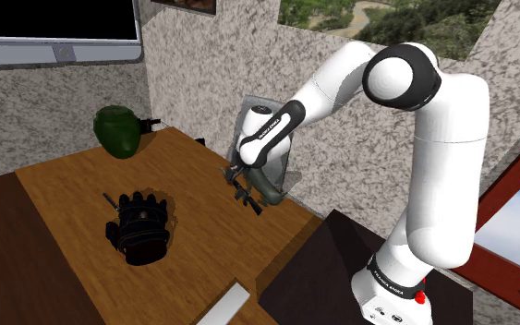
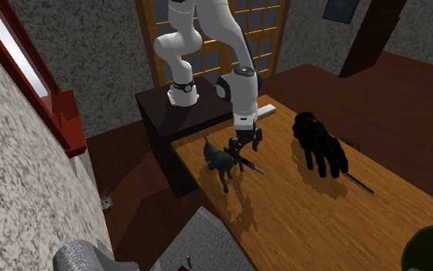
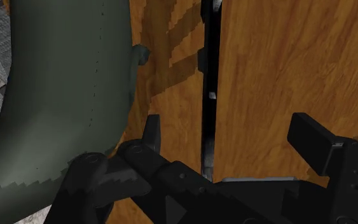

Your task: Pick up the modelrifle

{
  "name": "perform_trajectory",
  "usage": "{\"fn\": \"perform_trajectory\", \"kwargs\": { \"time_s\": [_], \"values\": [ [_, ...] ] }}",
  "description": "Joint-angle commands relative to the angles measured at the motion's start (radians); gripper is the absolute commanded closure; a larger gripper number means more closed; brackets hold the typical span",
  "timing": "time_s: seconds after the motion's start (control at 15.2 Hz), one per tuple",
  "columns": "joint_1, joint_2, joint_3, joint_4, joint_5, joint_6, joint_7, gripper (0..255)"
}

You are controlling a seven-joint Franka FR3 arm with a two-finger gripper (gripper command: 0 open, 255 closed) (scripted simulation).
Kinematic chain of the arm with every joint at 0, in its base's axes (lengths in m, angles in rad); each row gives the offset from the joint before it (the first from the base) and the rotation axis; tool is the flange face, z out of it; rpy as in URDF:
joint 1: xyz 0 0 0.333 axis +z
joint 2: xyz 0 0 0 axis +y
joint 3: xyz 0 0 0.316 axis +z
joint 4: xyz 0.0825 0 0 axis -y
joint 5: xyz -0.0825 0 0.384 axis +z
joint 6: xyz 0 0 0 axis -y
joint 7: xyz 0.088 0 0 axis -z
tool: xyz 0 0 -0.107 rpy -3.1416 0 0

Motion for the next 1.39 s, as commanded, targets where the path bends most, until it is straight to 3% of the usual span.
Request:
{"fn": "perform_trajectory", "kwargs": {
  "time_s": [0.0,0.2,0.26,0.86,1.32],
  "values": [
    [-0.010,0.045,0.001,0.004,0.005,0.017,-0.006,0],
    [-0.014,0.064,0.004,0.008,0.006,0.033,-0.007,0],
    [-0.010,0.058,0.003,-0.003,0.005,0.038,-0.003,255],
    [-0.014,0.064,0.005,0.008,0.006,0.033,-0.007,255],
    [-0.005,-0.022,-0.006,-0.003,-0.005,-0.042,0.001,255]
  ]
}}
